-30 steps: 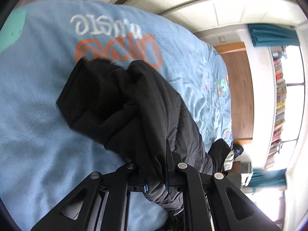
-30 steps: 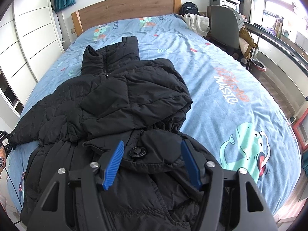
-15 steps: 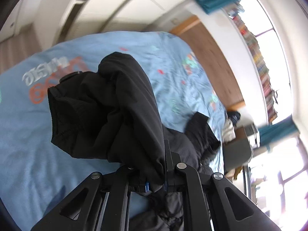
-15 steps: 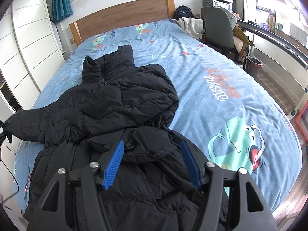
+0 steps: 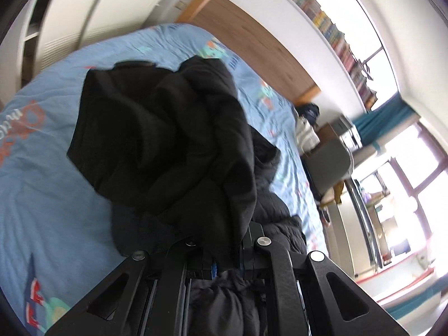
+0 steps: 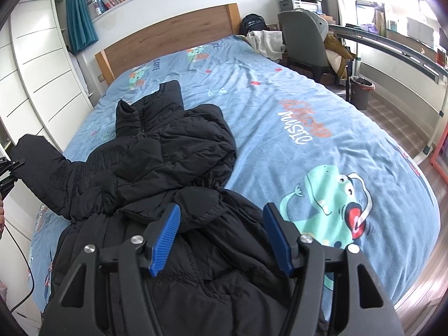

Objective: Fold large clothes

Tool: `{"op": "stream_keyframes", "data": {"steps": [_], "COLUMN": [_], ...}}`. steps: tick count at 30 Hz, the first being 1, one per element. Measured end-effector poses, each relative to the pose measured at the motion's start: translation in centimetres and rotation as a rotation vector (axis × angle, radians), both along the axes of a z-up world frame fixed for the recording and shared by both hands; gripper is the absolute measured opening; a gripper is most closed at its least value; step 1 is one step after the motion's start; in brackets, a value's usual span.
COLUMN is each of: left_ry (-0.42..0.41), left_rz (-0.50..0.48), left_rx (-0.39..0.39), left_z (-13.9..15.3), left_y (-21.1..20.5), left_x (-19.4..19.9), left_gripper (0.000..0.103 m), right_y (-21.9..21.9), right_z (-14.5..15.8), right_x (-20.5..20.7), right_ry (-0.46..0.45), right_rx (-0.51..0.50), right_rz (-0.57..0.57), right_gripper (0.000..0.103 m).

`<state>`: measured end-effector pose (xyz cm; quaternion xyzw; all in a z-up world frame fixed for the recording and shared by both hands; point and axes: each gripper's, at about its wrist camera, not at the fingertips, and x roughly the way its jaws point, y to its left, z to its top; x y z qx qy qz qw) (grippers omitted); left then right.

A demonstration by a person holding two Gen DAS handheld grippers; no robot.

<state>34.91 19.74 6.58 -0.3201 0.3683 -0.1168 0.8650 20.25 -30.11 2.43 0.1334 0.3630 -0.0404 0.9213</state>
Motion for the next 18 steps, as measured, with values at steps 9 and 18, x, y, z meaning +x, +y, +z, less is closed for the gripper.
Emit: {"op": "stream_keyframes", "data": {"steps": [9, 18], "left_ry": [0.071, 0.188], "left_rz": [-0.094, -0.153], "left_rx": [0.032, 0.106], "left_z": [-2.6, -7.3], "left_y": [-7.6, -14.1], "left_x": [0.9, 1.5], "left_gripper": [0.009, 0.009], "right_y": [-3.0, -5.9], "right_z": [-0.2, -1.8], "right_x": [-1.6, -2.9], "right_ry": [-0.004, 0.007], "right_rx": [0.011, 0.048], "right_rz": [-0.045, -0.080], "right_gripper": [0.060, 0.060]}}
